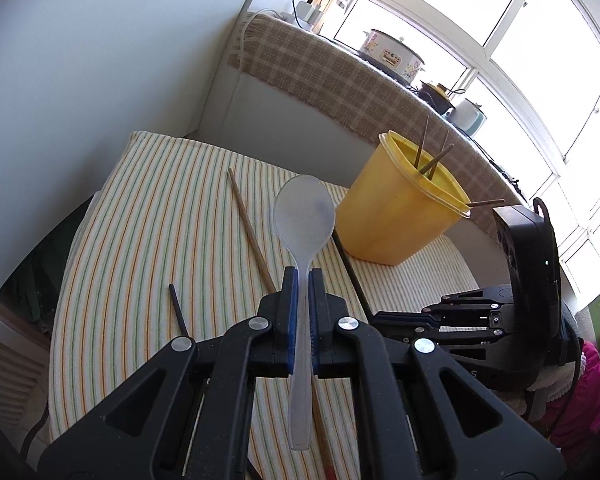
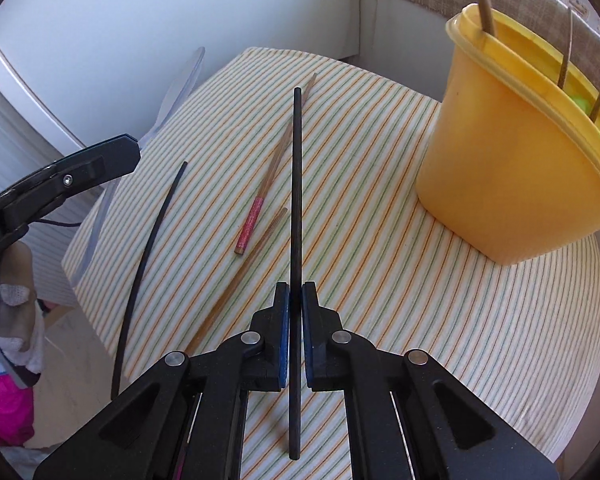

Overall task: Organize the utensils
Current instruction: 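Carry the clear spoon in the left tool and black chopstick in the right tool over the bucket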

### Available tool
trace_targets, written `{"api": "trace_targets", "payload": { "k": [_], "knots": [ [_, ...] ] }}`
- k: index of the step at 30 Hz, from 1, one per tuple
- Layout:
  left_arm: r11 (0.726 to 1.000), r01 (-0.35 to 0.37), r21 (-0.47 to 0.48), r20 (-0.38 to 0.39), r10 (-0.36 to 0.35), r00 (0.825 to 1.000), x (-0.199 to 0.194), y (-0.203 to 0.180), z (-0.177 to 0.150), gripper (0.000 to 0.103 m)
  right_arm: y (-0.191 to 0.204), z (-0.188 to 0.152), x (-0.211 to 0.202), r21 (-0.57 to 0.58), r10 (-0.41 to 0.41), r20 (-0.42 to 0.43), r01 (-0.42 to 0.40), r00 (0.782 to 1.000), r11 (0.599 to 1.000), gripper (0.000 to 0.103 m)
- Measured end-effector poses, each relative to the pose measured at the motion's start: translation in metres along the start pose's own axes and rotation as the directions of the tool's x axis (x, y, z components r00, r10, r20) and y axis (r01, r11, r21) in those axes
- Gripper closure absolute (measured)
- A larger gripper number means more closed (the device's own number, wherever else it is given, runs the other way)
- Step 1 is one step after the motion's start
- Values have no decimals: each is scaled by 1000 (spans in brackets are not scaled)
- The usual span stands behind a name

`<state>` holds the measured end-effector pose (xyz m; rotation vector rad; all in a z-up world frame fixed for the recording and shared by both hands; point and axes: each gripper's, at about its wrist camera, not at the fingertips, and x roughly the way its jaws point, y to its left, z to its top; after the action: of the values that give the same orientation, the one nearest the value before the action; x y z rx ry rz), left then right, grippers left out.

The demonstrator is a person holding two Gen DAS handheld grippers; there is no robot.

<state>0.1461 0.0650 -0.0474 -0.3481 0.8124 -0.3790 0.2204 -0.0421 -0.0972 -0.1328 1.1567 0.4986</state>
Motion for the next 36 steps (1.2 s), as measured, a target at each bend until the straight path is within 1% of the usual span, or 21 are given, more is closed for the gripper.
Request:
{"api": "trace_targets", "payload": {
  "k": [4, 7, 11, 16, 22, 27, 29, 32, 33, 36],
  "knots": [
    [999, 8, 32, 16, -9, 1000, -2, -16, 8, 100, -13, -14, -33, 15, 9, 93, -10, 996, 1000, 99],
    [999, 16, 51, 34, -17, 999, -2, -28, 17, 100, -22, -19, -60, 23, 5, 165, -8, 986, 1000, 99],
    [997, 35, 72, 58, -39, 998, -4, -44, 29, 100, -26, -22, -89, 8, -6, 253, 4, 968, 1000, 99],
    [993, 61, 99, 73, -69, 995, 3, -66, 46, 100, -31, -24, -118, 3, -26, 346, 26, 938, 1000, 99],
    [987, 92, 133, 78, -103, 992, 15, -93, 66, 100, -49, -20, -153, 30, -22, 425, 10, 905, 999, 99],
    [980, 115, 160, 101, -133, 986, 28, -119, 87, 100, -62, -5, -177, 42, -18, 491, -3, 871, 999, 99],
    [979, 116, 169, 110, -136, 985, 35, -129, 94, 100, -71, 0, -186, 50, -12, 512, -15, 859, 999, 99],
    [978, 103, 179, 129, -127, 983, 48, -142, 105, 100, -82, 7, -201, 63, -29, 540, -6, 841, 998, 99],
    [978, 112, 174, 128, -135, 982, 52, -144, 109, 100, -86, 9, -205, 68, -34, 548, -4, 836, 998, 99],
    [978, 108, 177, 135, -133, 982, 67, -153, 116, 100, -95, 17, -212, 77, -42, 563, -2, 825, 997, 99]
  ]
}}
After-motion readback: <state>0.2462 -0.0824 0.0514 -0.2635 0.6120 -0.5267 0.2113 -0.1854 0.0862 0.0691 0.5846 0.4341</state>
